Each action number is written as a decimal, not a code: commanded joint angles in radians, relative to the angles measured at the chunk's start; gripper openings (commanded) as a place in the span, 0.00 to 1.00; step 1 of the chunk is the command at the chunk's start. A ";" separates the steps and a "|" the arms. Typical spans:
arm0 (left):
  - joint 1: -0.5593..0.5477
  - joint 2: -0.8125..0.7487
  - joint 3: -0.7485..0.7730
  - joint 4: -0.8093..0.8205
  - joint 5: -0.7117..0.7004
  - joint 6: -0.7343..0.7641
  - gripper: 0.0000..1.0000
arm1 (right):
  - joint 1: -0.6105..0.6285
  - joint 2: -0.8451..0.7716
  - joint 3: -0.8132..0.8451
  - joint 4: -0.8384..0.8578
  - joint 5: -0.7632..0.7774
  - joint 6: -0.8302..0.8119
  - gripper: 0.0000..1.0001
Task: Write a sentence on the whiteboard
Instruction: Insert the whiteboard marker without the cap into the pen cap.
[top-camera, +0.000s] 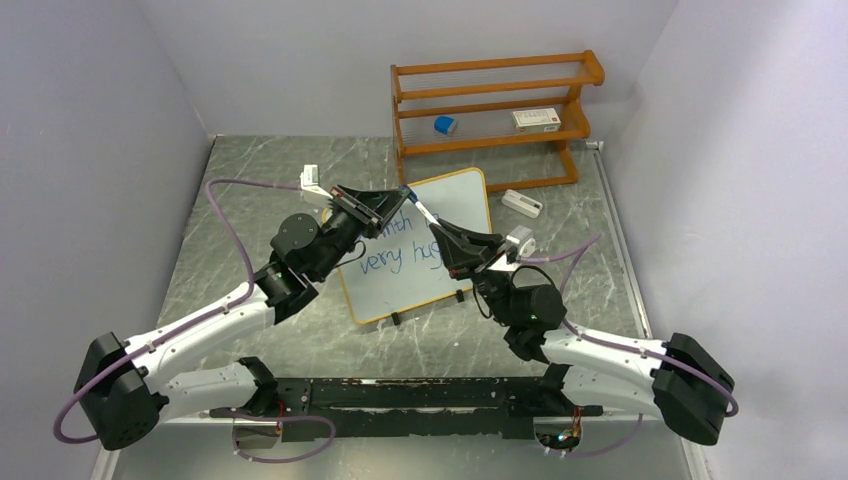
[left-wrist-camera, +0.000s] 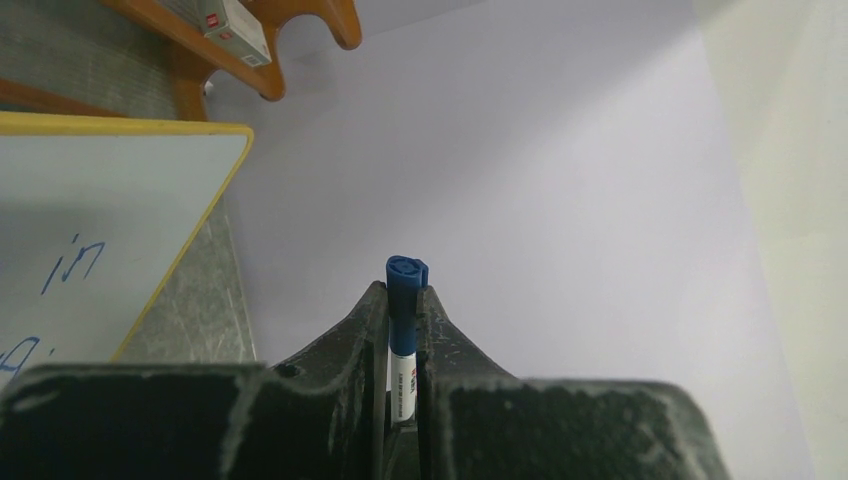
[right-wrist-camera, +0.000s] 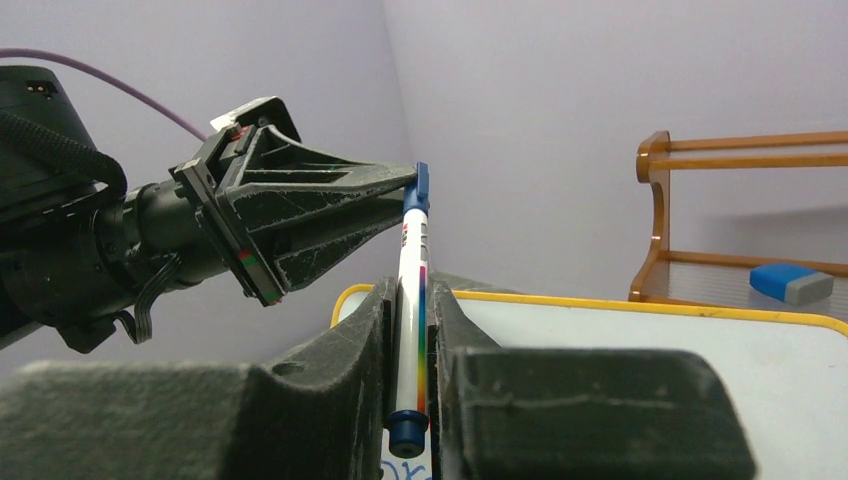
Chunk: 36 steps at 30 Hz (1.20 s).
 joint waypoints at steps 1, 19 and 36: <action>-0.011 0.006 0.001 0.087 0.077 0.047 0.05 | 0.004 0.055 -0.004 0.189 0.052 -0.023 0.00; 0.088 0.015 0.087 0.114 0.302 0.433 0.60 | 0.002 -0.023 -0.037 0.193 0.045 0.081 0.00; 0.117 0.176 0.097 0.514 0.532 0.247 0.59 | 0.001 -0.069 -0.037 0.165 0.009 0.157 0.00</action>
